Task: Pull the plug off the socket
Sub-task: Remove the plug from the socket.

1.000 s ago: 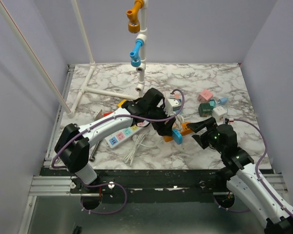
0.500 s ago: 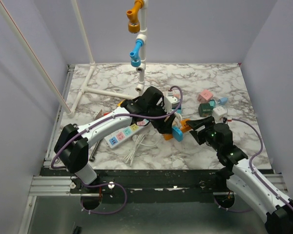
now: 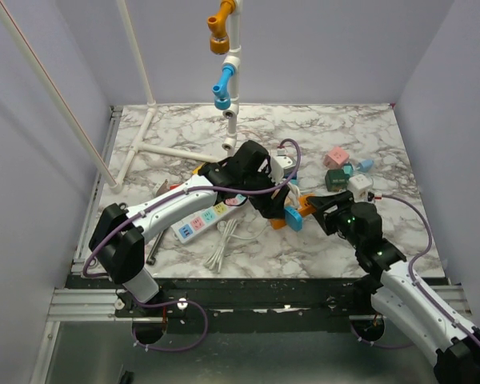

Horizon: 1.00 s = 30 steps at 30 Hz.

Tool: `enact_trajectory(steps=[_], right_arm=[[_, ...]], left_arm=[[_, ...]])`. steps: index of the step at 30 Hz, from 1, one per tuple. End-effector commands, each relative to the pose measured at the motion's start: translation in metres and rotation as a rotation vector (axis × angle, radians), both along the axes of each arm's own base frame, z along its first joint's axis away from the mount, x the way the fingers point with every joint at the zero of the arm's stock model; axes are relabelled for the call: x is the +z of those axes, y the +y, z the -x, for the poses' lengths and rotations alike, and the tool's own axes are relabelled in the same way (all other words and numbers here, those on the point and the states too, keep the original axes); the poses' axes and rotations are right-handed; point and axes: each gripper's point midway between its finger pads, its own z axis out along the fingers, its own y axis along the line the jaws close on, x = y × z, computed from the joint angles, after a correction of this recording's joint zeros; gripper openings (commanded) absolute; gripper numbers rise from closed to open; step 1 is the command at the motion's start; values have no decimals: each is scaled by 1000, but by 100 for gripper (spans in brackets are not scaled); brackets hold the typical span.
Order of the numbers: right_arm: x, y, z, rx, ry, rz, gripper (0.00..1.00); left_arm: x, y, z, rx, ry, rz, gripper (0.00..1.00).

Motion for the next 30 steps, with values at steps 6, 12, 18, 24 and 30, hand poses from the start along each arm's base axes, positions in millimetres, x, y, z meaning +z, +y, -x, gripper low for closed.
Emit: enact_trajectory(steps=[6, 12, 18, 24, 30], right_arm=[[8, 6, -19, -12, -44, -28, 63], [11, 6, -27, -21, -51, -9, 47], [9, 10, -27, 7, -50, 7, 35], [4, 1, -25, -5, -40, 93, 17], [-29, -13, -7, -24, 18, 147, 20]], left_arm=[[55, -20, -8, 1, -65, 143, 24], [59, -25, -1, -10, -40, 158, 24], [66, -27, 0, -3, -35, 177, 24], [71, -26, -4, 12, -52, 181, 24], [83, -16, -6, 27, -62, 187, 23]])
